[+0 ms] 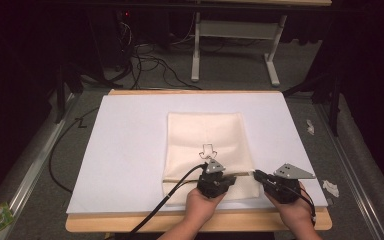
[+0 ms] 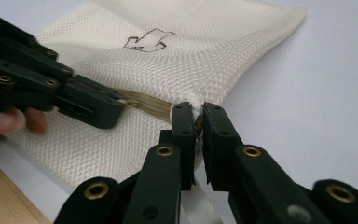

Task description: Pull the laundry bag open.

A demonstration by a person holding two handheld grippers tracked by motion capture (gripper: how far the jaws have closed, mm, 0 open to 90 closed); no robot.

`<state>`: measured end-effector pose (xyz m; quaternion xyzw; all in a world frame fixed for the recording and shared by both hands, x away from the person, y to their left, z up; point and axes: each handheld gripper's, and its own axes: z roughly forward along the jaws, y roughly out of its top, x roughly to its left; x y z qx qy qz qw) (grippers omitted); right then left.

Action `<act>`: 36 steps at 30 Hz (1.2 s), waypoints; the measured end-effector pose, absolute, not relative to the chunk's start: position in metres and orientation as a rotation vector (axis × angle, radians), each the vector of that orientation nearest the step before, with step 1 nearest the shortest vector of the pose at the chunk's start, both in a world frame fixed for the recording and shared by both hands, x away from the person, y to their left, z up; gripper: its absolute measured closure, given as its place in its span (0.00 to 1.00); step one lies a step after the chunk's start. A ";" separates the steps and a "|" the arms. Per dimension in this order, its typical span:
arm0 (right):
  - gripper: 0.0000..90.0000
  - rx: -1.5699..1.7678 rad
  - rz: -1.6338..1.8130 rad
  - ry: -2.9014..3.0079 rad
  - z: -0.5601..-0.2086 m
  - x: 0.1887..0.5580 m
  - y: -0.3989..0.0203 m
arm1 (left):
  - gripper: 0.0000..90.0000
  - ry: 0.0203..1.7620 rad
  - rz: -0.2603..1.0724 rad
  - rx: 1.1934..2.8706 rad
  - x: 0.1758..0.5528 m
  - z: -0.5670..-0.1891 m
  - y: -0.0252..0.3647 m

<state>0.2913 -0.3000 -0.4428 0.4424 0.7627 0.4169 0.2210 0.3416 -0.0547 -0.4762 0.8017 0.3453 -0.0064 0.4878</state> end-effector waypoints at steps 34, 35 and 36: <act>0.94 1.311 1.109 2.079 -0.451 0.298 -0.316 | 0.97 1.036 0.174 2.033 0.347 -0.476 0.115; 0.94 1.313 1.110 2.084 -0.451 0.299 -0.316 | 0.97 1.028 0.191 2.042 0.346 -0.476 0.113; 0.94 1.315 1.102 2.090 -0.452 0.299 -0.316 | 0.97 1.023 0.200 2.052 0.345 -0.476 0.112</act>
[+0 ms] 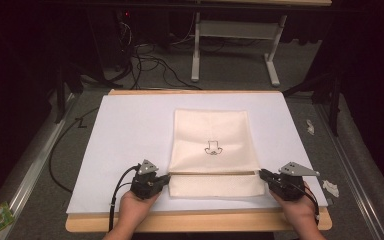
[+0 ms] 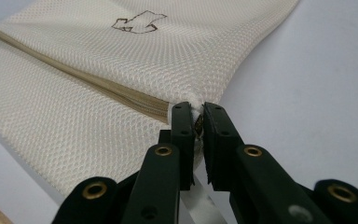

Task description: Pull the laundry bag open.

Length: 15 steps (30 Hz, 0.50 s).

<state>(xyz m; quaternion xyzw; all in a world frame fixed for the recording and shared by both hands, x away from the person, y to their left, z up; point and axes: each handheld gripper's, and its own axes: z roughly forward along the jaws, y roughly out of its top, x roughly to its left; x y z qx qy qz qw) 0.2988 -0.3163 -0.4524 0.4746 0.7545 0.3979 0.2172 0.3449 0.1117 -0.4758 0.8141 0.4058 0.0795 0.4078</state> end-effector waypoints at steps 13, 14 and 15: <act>0.88 1.304 1.110 2.100 -0.450 0.298 -0.315 | 0.93 1.001 0.214 2.049 0.343 -0.474 0.118; 0.83 1.285 1.123 2.096 -0.447 0.299 -0.314 | 0.83 0.989 0.219 2.018 0.343 -0.471 0.120; 0.76 1.254 1.152 2.090 -0.445 0.299 -0.314 | 0.73 0.976 0.225 1.986 0.343 -0.468 0.124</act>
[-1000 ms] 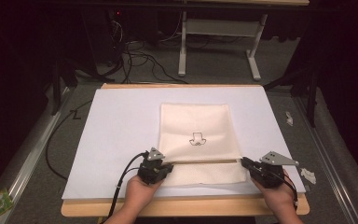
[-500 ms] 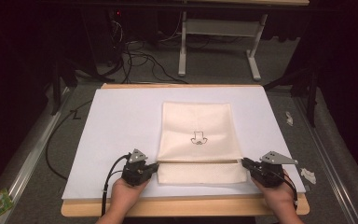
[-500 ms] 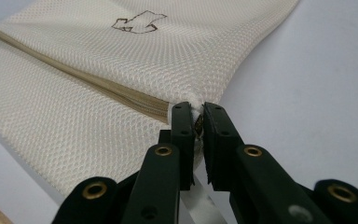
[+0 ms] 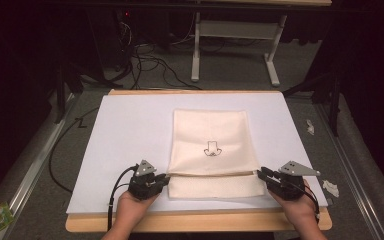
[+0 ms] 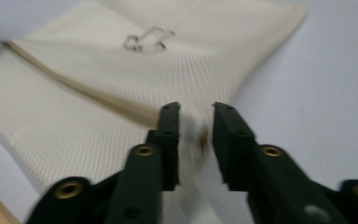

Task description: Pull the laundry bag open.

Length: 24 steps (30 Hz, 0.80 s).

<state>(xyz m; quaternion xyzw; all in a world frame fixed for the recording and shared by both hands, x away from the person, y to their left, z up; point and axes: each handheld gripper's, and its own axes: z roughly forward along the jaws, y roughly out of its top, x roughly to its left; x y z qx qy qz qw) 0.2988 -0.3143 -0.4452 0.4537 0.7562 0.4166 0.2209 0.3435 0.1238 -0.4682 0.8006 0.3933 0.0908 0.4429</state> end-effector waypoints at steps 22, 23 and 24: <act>0.20 1.447 1.008 1.780 -0.445 0.305 -0.400 | 0.08 1.093 0.649 1.964 0.352 -0.453 0.203; 0.19 1.424 1.003 1.799 -0.444 0.305 -0.396 | 0.07 1.080 0.657 1.979 0.351 -0.453 0.201; 0.19 1.424 1.003 1.799 -0.444 0.305 -0.396 | 0.07 1.071 0.665 1.993 0.350 -0.453 0.200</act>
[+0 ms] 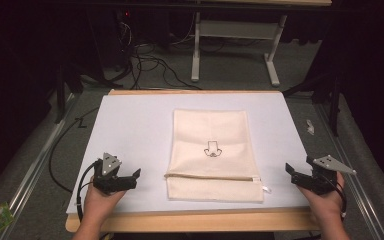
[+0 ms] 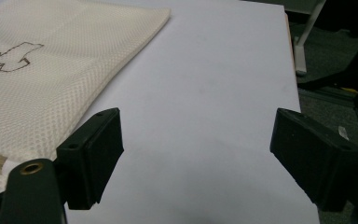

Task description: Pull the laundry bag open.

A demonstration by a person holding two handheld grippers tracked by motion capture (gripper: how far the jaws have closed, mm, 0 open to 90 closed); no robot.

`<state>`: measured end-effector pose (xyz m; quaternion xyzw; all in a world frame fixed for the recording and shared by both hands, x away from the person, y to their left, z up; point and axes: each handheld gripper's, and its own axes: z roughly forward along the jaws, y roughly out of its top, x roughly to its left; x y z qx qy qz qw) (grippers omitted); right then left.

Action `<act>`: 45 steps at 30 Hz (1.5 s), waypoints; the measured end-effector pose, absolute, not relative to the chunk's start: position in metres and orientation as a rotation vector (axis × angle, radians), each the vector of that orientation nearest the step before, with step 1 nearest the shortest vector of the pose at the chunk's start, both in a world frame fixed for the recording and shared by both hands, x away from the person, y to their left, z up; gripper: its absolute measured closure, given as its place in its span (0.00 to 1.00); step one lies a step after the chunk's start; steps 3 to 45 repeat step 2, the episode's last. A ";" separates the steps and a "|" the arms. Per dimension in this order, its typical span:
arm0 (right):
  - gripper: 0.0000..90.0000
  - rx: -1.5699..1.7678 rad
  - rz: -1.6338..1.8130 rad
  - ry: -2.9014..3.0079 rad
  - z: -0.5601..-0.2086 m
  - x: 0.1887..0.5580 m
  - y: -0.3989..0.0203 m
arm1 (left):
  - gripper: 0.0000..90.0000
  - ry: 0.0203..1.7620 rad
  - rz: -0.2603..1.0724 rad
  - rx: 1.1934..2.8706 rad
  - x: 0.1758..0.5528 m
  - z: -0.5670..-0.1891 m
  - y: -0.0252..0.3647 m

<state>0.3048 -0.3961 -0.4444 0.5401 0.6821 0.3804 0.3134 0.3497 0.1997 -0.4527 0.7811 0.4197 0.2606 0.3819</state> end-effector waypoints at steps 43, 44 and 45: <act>0.18 1.415 1.014 1.808 -0.443 0.305 -0.393 | 0.05 1.066 0.652 1.986 0.349 -0.452 0.200; 0.18 1.415 1.014 1.808 -0.443 0.305 -0.393 | 0.05 1.066 0.652 1.986 0.349 -0.452 0.200; 0.18 1.415 1.014 1.808 -0.443 0.305 -0.393 | 0.05 1.066 0.652 1.986 0.349 -0.452 0.200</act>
